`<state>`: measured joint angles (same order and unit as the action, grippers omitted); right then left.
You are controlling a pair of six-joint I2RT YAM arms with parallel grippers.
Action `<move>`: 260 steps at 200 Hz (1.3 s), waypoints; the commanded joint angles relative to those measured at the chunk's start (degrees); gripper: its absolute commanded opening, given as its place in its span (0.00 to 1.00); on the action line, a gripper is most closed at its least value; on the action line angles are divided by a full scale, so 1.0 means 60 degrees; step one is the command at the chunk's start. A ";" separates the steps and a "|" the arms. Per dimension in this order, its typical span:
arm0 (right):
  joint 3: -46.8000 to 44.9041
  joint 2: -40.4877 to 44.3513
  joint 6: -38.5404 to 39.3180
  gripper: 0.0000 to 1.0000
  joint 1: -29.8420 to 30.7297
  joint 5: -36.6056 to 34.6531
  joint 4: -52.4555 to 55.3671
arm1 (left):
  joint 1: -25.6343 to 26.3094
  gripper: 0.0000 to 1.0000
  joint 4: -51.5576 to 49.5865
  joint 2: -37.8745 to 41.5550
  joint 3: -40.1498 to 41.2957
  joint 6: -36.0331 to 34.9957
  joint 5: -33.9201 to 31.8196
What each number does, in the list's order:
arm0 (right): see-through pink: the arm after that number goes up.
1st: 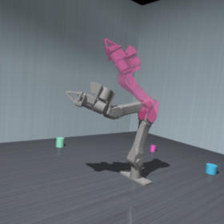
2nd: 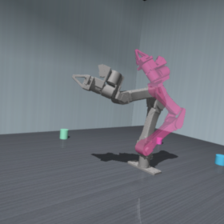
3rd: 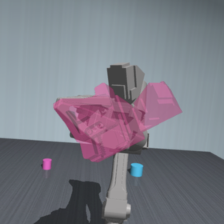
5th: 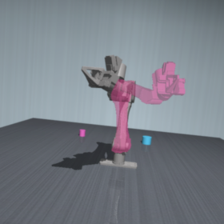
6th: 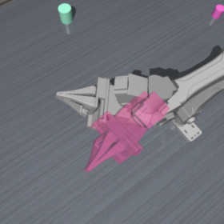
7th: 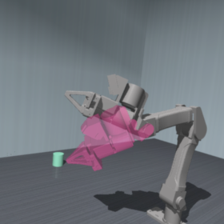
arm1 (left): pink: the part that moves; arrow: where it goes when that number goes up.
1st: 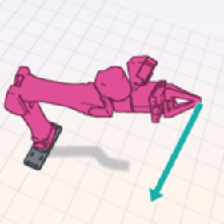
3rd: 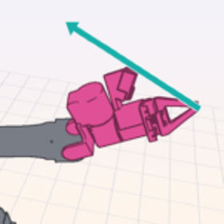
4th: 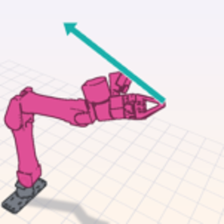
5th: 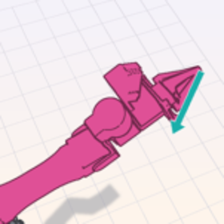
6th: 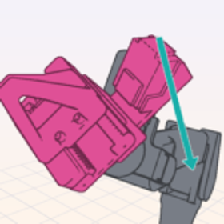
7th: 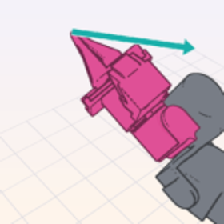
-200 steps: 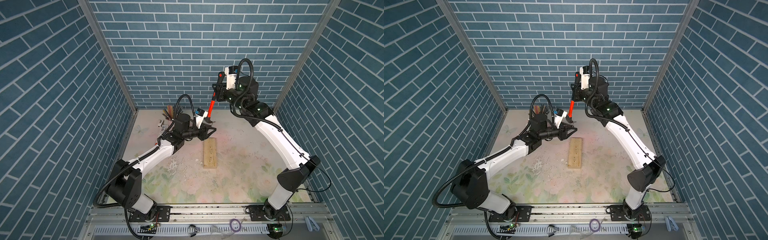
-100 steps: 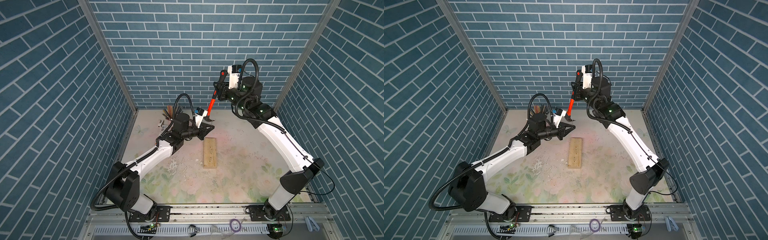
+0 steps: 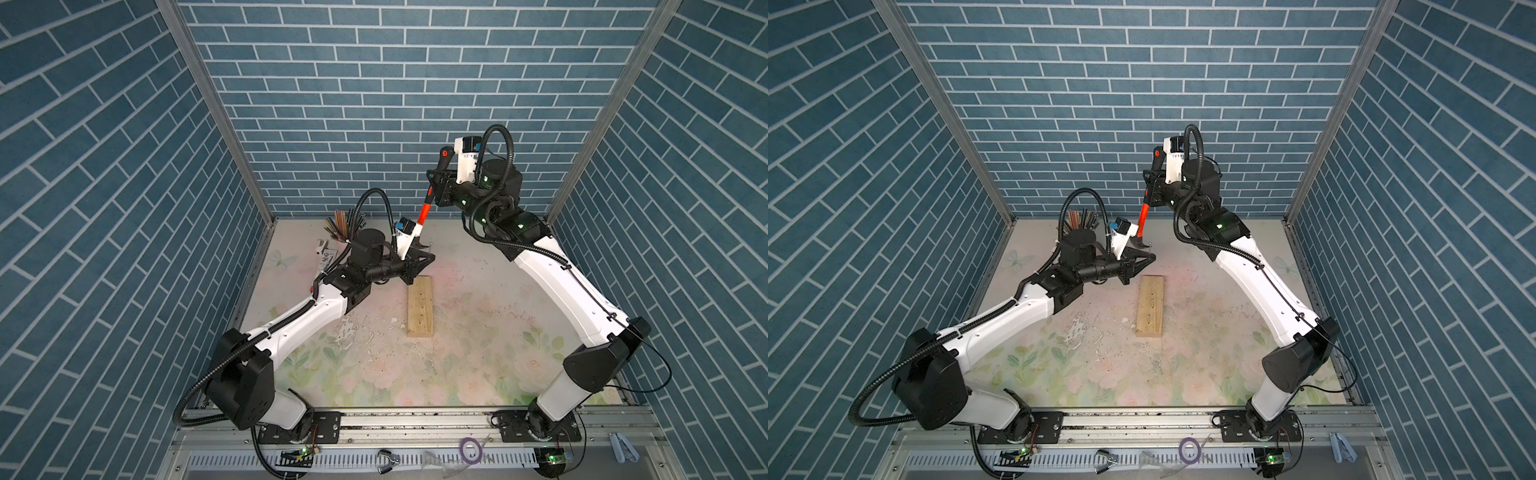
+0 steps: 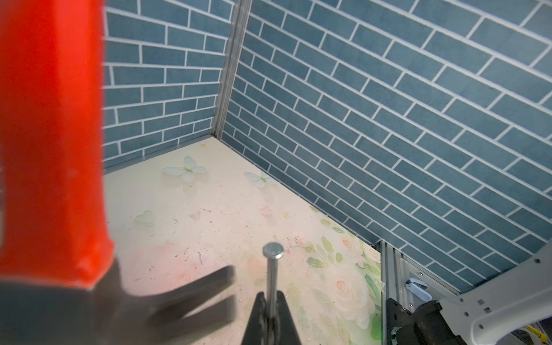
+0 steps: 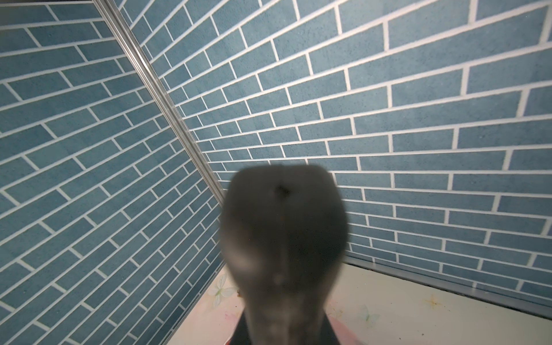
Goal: Use a claw hammer to pull out a nail
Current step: Pick up the nail with the hammer, then place the nail at the center of the board.
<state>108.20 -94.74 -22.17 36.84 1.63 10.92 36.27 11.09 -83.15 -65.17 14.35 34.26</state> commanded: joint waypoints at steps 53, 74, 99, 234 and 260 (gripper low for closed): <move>-0.0341 0.0846 -0.0163 0.00 -0.0028 -0.0364 -0.1443 | 0.0371 0.00 0.0204 0.0331 -0.0491 -0.0084 0.0135; -0.0426 0.0920 -0.0100 0.00 -0.0018 -0.0417 -0.1483 | 0.0385 0.00 0.0186 0.0317 -0.0543 -0.0024 0.0116; -0.0508 0.0973 0.0013 0.00 -0.0017 -0.0489 -0.1502 | 0.0413 0.00 0.0149 0.0283 -0.0630 -0.0003 0.0113; -0.2878 0.2035 0.1824 0.00 -0.0057 -0.2017 -0.3066 | 0.0400 0.00 -0.4160 0.0833 0.0079 0.1429 -0.3452; -0.3124 0.1978 0.1951 0.00 -0.0112 -0.2007 -0.3250 | 0.0399 0.00 -0.5231 0.1187 0.0579 0.2095 -0.4266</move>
<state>89.30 -85.38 -12.58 36.58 -8.64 0.47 38.54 -10.81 -78.83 -63.92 22.61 16.25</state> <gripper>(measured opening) 0.193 0.073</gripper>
